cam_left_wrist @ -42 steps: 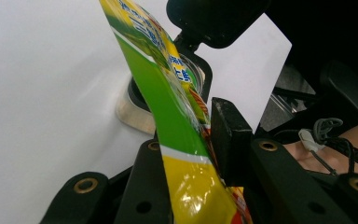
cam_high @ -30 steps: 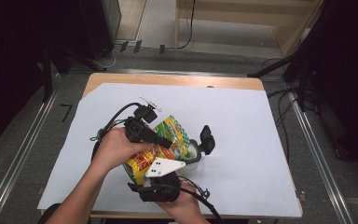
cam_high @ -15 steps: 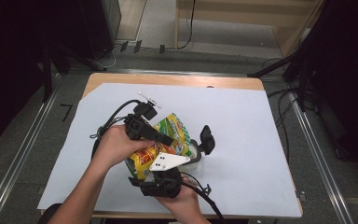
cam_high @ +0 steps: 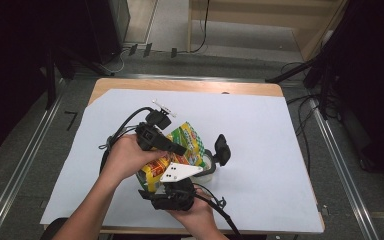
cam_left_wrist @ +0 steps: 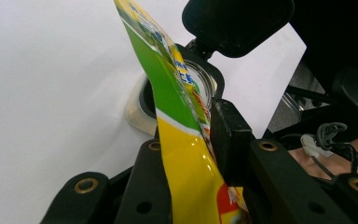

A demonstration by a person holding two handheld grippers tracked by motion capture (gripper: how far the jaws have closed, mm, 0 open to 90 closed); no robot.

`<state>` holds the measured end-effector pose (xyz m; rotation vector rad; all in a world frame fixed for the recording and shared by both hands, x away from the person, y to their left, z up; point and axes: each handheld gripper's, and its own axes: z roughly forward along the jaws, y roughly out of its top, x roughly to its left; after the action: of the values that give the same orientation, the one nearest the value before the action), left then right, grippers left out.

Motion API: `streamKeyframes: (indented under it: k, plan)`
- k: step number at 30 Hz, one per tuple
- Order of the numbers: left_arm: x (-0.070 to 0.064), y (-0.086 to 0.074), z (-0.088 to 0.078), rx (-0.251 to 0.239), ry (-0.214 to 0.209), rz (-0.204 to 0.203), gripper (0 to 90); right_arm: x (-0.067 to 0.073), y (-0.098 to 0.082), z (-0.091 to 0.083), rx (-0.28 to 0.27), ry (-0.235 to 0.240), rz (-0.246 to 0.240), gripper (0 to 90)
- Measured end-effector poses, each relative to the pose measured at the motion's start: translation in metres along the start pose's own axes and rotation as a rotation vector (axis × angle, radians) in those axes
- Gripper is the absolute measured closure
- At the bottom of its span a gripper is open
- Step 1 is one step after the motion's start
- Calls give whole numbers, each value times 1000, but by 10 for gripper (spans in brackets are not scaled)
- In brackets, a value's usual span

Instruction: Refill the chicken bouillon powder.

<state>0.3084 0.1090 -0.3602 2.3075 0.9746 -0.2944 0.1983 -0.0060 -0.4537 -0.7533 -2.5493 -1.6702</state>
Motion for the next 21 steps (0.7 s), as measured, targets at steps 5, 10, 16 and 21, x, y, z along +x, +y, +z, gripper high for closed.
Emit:
streamKeyframes:
  k: [5,10,16,21]
  plan:
    - [-1,1,1,-1,1,-2,795,0,0,1,18,-6,-40,509]
    - [-1,1,1,2,-1,11,807,1,0,3,44,-8,-78,484]
    - [0,1,1,-7,-19,4,795,2,1,2,45,-26,-80,554]
    - [1,2,-2,-44,-47,0,730,1,3,-1,8,1,-22,558]
